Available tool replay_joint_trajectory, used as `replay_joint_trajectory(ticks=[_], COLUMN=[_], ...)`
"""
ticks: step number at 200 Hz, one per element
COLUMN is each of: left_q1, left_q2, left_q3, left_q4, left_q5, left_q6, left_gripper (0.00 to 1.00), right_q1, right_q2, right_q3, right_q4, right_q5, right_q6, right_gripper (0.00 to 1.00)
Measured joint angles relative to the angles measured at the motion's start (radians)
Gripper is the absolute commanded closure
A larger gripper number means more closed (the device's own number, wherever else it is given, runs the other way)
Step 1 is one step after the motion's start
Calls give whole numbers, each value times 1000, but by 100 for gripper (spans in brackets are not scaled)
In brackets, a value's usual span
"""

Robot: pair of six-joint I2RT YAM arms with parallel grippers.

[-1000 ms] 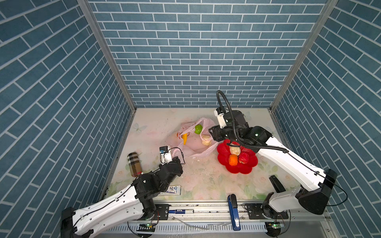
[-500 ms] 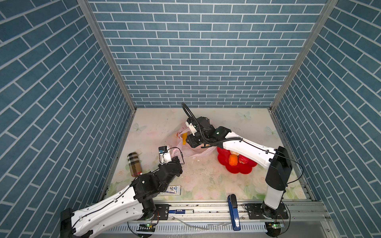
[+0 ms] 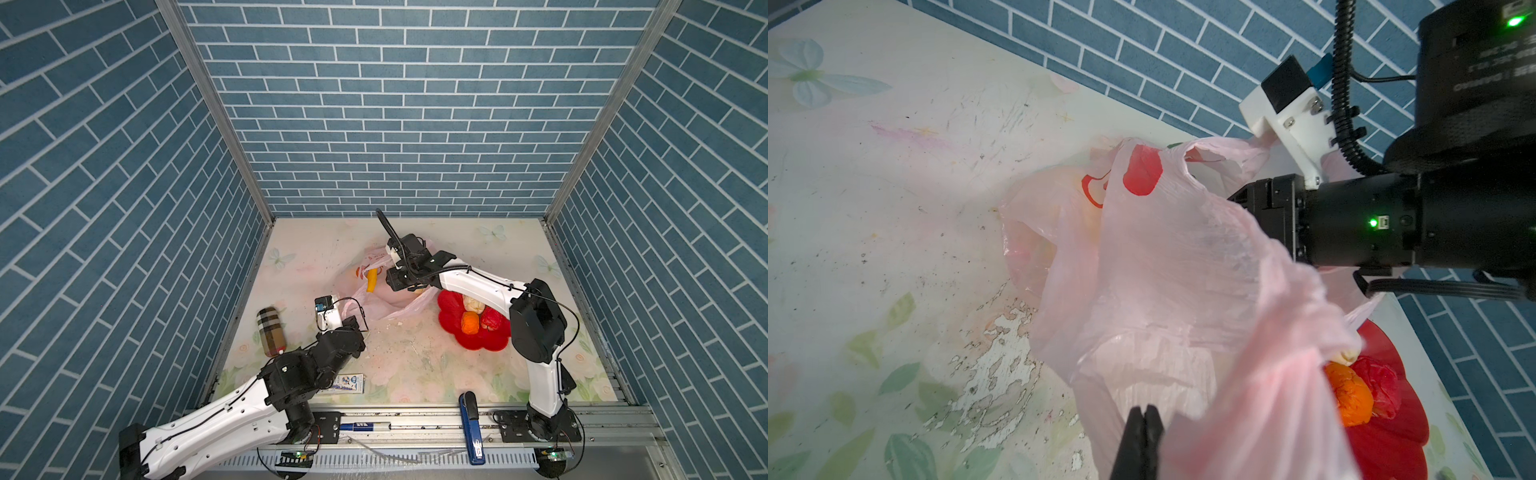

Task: Take fruits out of the plastic bag
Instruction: Pick up the fruit from the plastic bag.

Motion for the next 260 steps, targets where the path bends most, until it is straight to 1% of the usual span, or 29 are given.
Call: replay_joint_trajectory(ticks=[32,69,99,114,144,203,217,243,260], left_q1=[0,0,0,0,0,0,-1,-2,-2], left_q2=[0,0,0,-3,-52,-111,-118,-124,-124], left_q3=[-3,-19,-38,-44,-48,-60,-72,-83,-84], left_q4=[-13,-19,-26,-42,-79,-131,-137,-150,-151], left_q5=[2,11,34,49,64,101,109,117,119], left_q6=[-15,-36,-58,-70,-92,-119,-129,-137,-140], left_gripper=[100,100,100,100,100,100,100,100,100], right_q1=[-31,-37,-37,-37,-28,-6,-6,-6,-6], right_q2=[41,80,88,88,88,90,96,139,185], right_q3=[5,32,37,36,34,34,35,45,54], right_q4=[2,2,17,46,113,173,180,193,211], right_q5=[36,78,69,50,26,56,56,39,21], right_q6=[-1,-1,7,16,30,51,54,81,105], right_gripper=[54,48,43,42,42,42,44,48,49])
